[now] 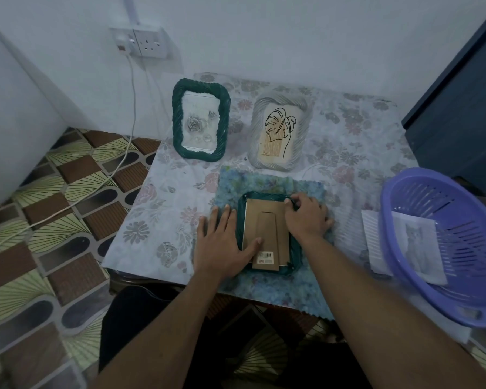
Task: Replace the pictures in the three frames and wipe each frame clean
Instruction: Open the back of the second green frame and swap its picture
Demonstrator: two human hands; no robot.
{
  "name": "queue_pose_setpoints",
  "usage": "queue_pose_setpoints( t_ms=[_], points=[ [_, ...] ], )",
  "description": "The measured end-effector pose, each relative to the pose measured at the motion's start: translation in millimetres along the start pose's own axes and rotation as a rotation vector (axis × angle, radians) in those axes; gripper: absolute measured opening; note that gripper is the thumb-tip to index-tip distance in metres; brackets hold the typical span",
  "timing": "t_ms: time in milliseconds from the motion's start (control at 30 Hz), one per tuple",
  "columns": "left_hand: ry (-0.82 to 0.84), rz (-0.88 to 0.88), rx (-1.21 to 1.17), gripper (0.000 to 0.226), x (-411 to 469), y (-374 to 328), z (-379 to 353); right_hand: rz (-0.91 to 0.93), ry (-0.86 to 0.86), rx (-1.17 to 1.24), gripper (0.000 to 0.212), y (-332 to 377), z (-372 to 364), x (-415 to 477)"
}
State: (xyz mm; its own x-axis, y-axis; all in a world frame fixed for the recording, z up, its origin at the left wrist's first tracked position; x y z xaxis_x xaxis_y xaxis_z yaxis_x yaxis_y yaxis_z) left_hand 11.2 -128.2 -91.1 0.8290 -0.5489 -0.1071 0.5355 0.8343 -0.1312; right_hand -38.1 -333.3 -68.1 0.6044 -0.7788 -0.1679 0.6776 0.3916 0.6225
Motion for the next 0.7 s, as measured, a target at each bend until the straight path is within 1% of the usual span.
queue_pose_setpoints(
  t_ms=[333, 467, 567, 633, 700],
  points=[
    [-0.003, -0.002, -0.005, 0.103, -1.1, -0.1, 0.6, 0.020, -0.002, -0.027, 0.024, -0.1, 0.4, -0.2],
    [-0.006, -0.004, -0.005, 0.102, -0.6, -0.3, 0.9, 0.035, -0.005, -0.042, 0.028, -2.6, 2.4, -1.3],
    [-0.013, -0.005, -0.008, 0.102, -1.3, -0.1, 1.1, 0.040, 0.003, -0.006, 0.031, -4.4, 4.8, -5.0],
    [-0.014, -0.006, -0.010, 0.102, -1.2, 0.3, 1.0, 0.077, 0.032, 0.007, 0.035, -5.2, 5.0, -10.6],
    [-0.015, -0.004, -0.015, 0.101, -0.7, -0.4, 0.7, 0.174, 0.065, -0.015, 0.041, -6.2, 5.1, -21.5]
  ],
)
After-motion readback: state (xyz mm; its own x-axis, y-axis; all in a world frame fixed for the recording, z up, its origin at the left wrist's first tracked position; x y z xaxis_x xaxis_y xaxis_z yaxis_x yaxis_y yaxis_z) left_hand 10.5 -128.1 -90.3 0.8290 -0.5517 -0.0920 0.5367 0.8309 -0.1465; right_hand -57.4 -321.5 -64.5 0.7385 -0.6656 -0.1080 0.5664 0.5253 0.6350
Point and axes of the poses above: each hand's wrist, its own x-axis towards the middle knuckle, its own z-axis out of the back of the hand, y = z × x, the point moved 5 cm from there along x, towards the middle knuckle, and after that the axes turned 8 degrees about x, right-handed, at the moved point
